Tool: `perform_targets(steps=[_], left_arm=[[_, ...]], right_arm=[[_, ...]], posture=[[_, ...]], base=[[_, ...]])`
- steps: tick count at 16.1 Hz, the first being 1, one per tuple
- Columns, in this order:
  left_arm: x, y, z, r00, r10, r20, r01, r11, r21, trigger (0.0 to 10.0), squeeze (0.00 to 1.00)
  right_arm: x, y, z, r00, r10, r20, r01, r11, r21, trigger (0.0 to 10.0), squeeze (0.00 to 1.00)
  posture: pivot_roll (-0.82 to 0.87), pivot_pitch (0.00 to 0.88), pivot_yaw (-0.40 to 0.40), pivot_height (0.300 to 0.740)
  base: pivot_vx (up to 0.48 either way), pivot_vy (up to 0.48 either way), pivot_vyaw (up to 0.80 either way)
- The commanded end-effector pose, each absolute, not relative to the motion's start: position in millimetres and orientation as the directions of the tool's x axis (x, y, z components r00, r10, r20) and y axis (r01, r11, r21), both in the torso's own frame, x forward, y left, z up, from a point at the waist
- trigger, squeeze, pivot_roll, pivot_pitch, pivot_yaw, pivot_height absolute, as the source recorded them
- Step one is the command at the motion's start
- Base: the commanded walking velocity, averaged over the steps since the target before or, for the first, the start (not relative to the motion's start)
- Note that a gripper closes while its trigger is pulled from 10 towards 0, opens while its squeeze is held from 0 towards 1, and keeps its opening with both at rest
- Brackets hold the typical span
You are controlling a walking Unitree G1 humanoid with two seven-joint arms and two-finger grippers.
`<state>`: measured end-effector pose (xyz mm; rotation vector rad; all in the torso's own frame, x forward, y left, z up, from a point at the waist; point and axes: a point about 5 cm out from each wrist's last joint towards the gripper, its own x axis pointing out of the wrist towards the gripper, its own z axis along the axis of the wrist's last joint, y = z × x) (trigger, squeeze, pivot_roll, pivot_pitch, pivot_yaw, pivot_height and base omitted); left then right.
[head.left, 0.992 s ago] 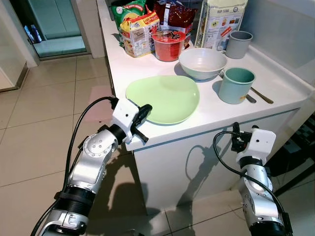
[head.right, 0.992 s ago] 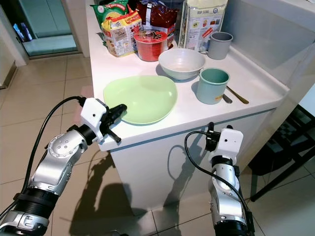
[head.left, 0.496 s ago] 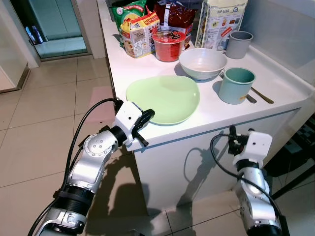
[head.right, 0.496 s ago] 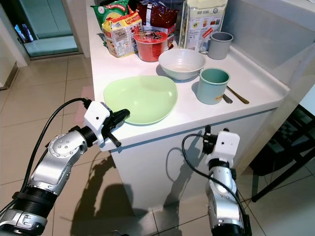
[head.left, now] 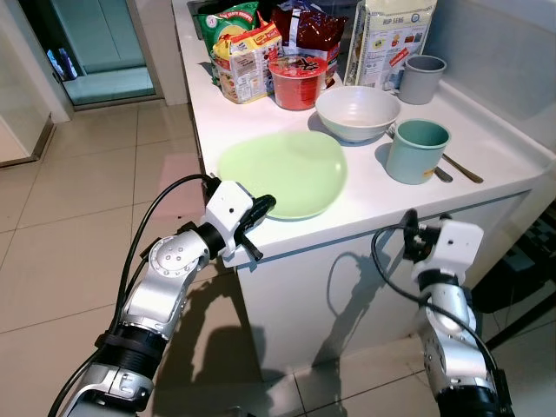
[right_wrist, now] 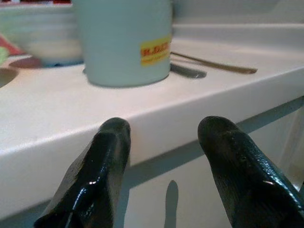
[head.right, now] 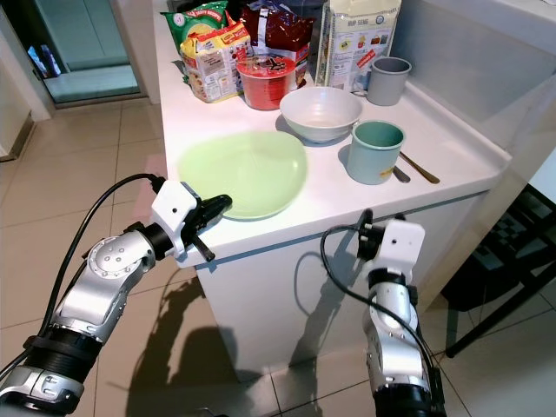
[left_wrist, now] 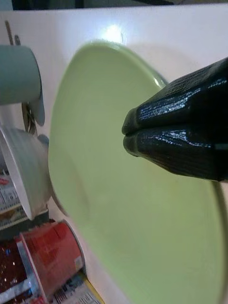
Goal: Setting the table
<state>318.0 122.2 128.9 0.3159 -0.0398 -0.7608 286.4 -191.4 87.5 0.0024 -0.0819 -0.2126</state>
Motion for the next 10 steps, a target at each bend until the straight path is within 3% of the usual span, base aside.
perform_targets(steps=[1, 10], left_arm=[[313.5, 123.0, 106.7, 0.694, -0.691, -0.202, 0.717, 0.638, 0.28, 10.0, 0.0], [313.3, 119.0, 100.7, 0.673, -0.709, -0.213, 0.737, 0.614, 0.283, 10.0, 0.0]], right_arm=[[294.2, -191.3, 105.5, 0.968, -0.208, 0.142, 0.206, 0.978, 0.03, 10.0, 0.0], [303.8, -191.3, 134.2, 0.953, -0.213, 0.215, 0.203, 0.977, 0.069, 10.0, 0.0]], posture=[[0.01, 0.0, 0.061, 0.74], [0.0, 0.0, 0.06, 0.74]], base=[[0.0, 0.0, 0.0], [0.0, 0.0, 0.0]])
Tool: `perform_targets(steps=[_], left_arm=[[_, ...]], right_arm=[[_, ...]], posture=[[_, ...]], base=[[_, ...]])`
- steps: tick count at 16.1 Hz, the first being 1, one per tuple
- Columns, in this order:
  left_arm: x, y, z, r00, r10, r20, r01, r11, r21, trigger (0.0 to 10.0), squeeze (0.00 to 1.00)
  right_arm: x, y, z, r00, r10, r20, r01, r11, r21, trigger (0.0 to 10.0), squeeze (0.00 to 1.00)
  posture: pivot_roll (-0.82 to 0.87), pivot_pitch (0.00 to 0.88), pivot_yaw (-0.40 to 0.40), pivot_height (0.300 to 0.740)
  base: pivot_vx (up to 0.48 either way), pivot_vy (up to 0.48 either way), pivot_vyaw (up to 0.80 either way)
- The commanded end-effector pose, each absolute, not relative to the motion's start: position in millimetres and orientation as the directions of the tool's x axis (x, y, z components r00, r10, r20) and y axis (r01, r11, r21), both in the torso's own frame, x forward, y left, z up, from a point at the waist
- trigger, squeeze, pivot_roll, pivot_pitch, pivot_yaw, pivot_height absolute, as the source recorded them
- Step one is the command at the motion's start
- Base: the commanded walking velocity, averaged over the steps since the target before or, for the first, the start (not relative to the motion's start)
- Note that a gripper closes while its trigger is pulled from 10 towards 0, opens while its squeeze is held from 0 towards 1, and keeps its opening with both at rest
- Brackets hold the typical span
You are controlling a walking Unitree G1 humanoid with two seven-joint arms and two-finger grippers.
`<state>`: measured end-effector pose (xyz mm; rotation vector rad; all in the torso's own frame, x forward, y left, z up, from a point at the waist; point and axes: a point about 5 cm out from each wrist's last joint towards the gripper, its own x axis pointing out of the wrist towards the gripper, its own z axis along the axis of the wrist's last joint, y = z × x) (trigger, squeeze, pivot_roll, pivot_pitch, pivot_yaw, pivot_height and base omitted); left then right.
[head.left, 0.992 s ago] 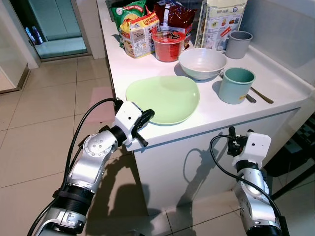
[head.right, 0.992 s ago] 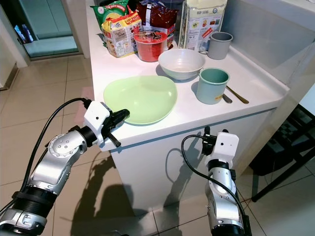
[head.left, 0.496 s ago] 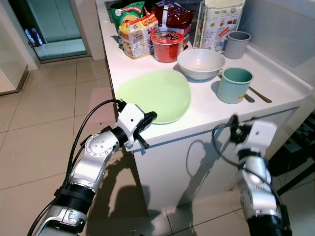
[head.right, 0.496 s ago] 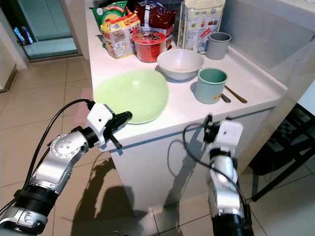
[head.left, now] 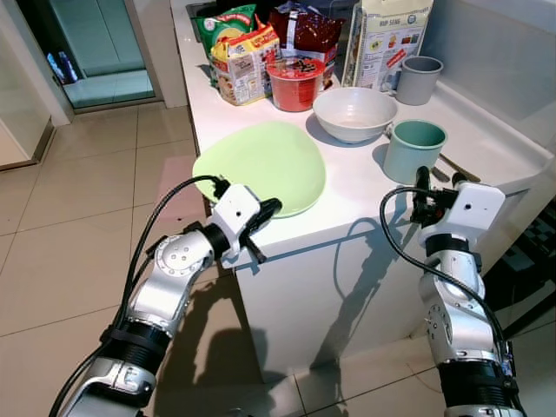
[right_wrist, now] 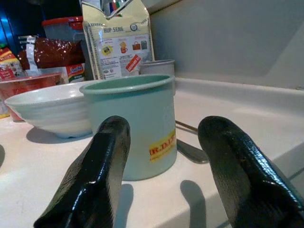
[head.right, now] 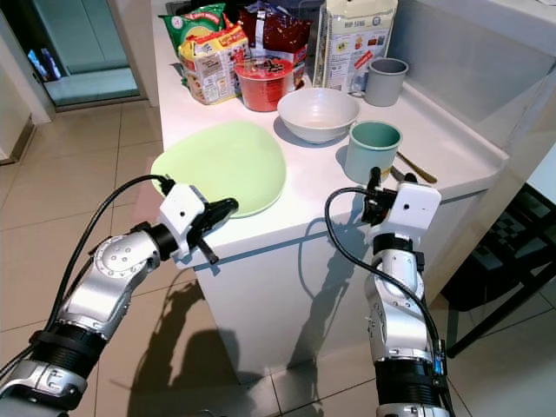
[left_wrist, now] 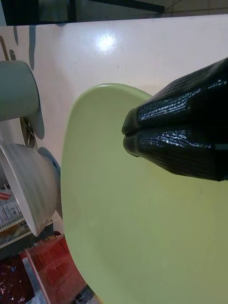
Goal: Setting the table
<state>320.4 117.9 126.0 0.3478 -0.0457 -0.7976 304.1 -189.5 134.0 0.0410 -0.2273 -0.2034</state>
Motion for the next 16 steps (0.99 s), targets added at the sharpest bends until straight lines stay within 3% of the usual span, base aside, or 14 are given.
perform_targets(steps=[1, 7, 10, 16], left_arm=[[312.7, 118.2, 101.0, 0.667, -0.714, -0.21, 0.741, 0.609, 0.283, 10.0, 0.0], [311.1, 109.1, 112.1, 0.637, -0.755, -0.155, 0.754, 0.568, 0.331, 10.0, 0.0], [311.8, 98.2, 138.6, 0.606, -0.794, -0.053, 0.742, 0.54, 0.398, 10.0, 0.0], [316.1, 83.7, 173.3, 0.586, -0.807, 0.069, 0.737, 0.567, 0.368, 10.0, 0.0]], right_arm=[[302.8, -191.4, 133.0, 0.954, -0.214, 0.21, 0.204, 0.977, 0.068, 10.0, 0.0], [303.0, -190.7, 134.3, 0.956, -0.208, 0.209, 0.199, 0.978, 0.063, 10.0, 0.0], [304.0, -187.8, 134.2, 0.958, -0.194, 0.212, 0.186, 0.981, 0.06, 10.0, 0.0], [305.9, -185.3, 136.1, 0.958, -0.183, 0.22, 0.173, 0.983, 0.063, 10.0, 0.0]], posture=[[0.0, 0.0, 0.062, 0.74], [0.0, 0.0, 0.062, 0.74], [0.01, 0.0, 0.063, 0.74], [0.01, 0.0, 0.064, 0.74]], base=[[0.0, 0.0, 0.0], [0.0, 0.0, 0.0], [0.0, 0.0, 0.0], [0.0, 0.0, 0.0]])
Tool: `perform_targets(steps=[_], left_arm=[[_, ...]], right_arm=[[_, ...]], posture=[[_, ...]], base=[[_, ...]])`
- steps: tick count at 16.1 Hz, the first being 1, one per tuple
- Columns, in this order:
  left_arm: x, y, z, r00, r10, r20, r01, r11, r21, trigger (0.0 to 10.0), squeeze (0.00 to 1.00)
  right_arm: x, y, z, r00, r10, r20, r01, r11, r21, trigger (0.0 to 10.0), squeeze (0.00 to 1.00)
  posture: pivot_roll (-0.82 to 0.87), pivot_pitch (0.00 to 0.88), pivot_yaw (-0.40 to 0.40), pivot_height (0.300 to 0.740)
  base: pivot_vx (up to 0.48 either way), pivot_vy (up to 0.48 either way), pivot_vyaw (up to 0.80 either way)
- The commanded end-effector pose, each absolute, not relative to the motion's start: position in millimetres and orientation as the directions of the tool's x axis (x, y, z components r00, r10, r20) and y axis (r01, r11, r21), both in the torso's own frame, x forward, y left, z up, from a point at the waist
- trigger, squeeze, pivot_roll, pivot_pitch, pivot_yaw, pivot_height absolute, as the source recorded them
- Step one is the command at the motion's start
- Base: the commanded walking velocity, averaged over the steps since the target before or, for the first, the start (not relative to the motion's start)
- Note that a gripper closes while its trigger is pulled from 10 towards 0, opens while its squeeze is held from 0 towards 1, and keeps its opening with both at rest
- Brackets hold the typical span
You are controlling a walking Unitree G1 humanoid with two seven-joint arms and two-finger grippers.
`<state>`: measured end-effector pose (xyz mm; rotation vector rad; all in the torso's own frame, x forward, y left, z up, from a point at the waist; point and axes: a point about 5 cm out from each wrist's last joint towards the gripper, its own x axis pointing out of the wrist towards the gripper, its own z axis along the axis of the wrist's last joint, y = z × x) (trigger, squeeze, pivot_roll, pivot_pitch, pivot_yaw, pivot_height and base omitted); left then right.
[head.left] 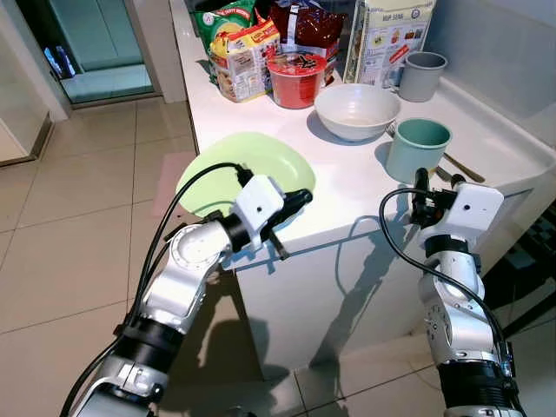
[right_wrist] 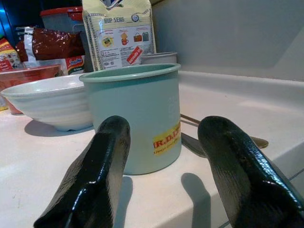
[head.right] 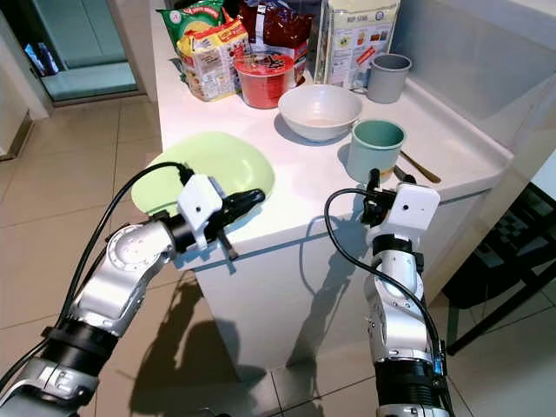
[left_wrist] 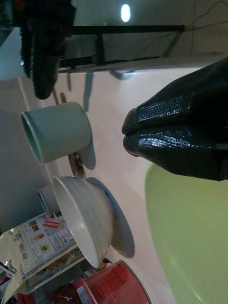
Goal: Setting the table
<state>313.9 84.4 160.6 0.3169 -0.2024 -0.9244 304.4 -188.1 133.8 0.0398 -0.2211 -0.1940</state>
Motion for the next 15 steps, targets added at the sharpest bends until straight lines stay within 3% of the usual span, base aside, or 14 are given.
perform_targets(steps=[1, 4, 9, 15], left_arm=[[317.8, 82.2, 179.9, 0.599, -0.795, 0.099, 0.729, 0.592, 0.343, 10.0, 0.0], [330.1, 89.6, 207.1, 0.657, -0.731, 0.185, 0.683, 0.681, 0.263, 10.0, 0.0], [345.7, 120.0, 226.7, 0.688, -0.709, 0.156, 0.643, 0.695, 0.321, 10.0, 0.0], [379.2, 194.7, 249.1, 0.855, -0.508, 0.101, 0.427, 0.802, 0.417, 10.0, 0.0]], right_arm=[[305.3, -184.8, 135.2, 0.96, -0.179, 0.217, 0.169, 0.984, 0.063, 10.0, 0.0], [303.8, -185.7, 134.5, 0.959, -0.18, 0.217, 0.171, 0.983, 0.06, 10.0, 0.0], [302.0, -187.3, 133.6, 0.959, -0.183, 0.218, 0.176, 0.983, 0.052, 10.0, 0.0], [301.5, -189.3, 130.6, 0.96, -0.184, 0.21, 0.18, 0.983, 0.041, 10.0, 0.0]], posture=[[0.01, 0.0, 0.063, 0.74], [0.01, 0.0, 0.063, 0.74], [0.02, 0.0, 0.065, 0.74], [0.02, 0.0, 0.059, 0.74]], base=[[0.0, 0.0, 0.0], [0.0, 0.0, 0.0], [0.0, 0.0, 0.0], [0.0, 0.0, 0.0]])
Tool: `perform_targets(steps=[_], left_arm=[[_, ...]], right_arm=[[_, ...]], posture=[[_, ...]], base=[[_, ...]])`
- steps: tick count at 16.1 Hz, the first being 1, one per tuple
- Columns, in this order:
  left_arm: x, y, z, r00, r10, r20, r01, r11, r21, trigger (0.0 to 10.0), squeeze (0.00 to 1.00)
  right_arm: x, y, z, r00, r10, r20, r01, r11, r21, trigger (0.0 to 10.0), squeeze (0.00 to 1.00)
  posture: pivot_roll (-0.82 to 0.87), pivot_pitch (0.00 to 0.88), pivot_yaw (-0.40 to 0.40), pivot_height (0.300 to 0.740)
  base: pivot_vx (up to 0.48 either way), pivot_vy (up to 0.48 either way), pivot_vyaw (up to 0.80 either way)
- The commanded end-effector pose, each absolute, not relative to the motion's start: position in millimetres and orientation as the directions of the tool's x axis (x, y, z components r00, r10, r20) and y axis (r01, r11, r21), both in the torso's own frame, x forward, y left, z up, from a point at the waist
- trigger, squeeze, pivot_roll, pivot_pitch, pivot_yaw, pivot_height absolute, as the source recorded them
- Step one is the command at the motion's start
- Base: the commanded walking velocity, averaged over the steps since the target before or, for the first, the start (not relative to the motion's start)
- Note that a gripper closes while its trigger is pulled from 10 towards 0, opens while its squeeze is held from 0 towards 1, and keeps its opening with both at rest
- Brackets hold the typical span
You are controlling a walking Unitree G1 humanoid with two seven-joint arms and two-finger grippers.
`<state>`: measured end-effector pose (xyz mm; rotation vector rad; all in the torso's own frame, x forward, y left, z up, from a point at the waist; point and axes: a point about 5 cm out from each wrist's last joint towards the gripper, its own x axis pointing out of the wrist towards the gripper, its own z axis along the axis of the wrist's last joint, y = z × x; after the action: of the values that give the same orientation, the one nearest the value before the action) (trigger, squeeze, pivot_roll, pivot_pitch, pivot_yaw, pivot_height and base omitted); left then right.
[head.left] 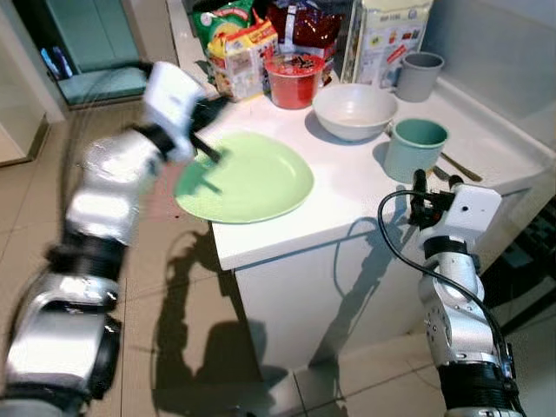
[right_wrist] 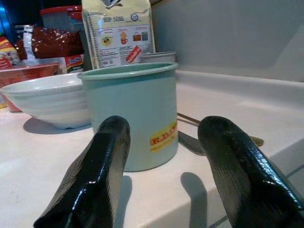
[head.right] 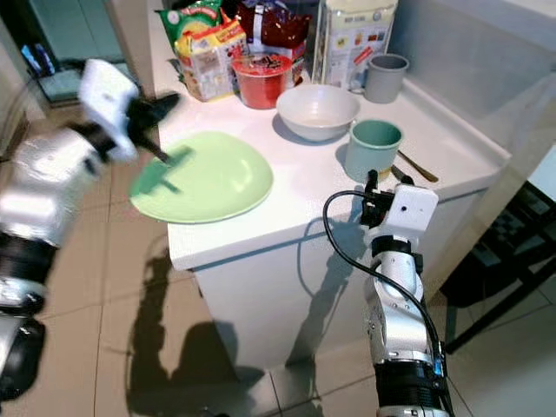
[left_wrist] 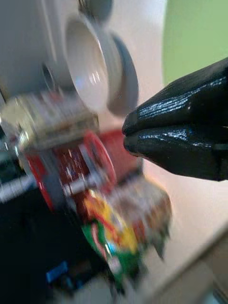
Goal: Setting the table
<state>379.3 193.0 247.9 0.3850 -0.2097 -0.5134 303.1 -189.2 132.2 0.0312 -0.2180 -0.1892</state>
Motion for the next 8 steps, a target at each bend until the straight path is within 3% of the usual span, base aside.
perform_targets(steps=[1, 3, 4, 8], left_arm=[[384.0, 213.0, 246.0, 0.899, -0.431, 0.08, 0.362, 0.833, 0.418, 10.0, 0.0], [386.1, 227.7, 243.4, 0.926, -0.372, 0.061, 0.316, 0.856, 0.408, 10.0, 0.0], [387.0, 251.4, 236.3, 0.962, -0.274, 0.014, 0.243, 0.874, 0.42, 10.0, 0.0], [382.0, 277.9, 209.7, 0.987, -0.138, -0.083, 0.161, 0.881, 0.444, 10.0, 0.0]], right_arm=[[301.4, -189.2, 129.8, 0.961, -0.183, 0.208, 0.179, 0.983, 0.038, 10.0, 0.0], [301.0, -189.4, 129.1, 0.961, -0.183, 0.205, 0.179, 0.983, 0.036, 10.0, 0.0], [299.4, -191.3, 125.9, 0.963, -0.186, 0.193, 0.184, 0.982, 0.03, 10.0, 0.0], [295.9, -192.5, 122.4, 0.965, -0.188, 0.182, 0.186, 0.982, 0.026, 10.0, 0.0]], posture=[[0.02, 0.0, 0.058, 0.74], [0.02, 0.0, 0.058, 0.74], [0.02, 0.0, 0.056, 0.74], [0.01, 0.0, 0.057, 0.74]], base=[[0.0, 0.0, 0.0], [0.0, 0.0, 0.0], [0.0, 0.0, 0.0], [0.0, 0.0, 0.0]])
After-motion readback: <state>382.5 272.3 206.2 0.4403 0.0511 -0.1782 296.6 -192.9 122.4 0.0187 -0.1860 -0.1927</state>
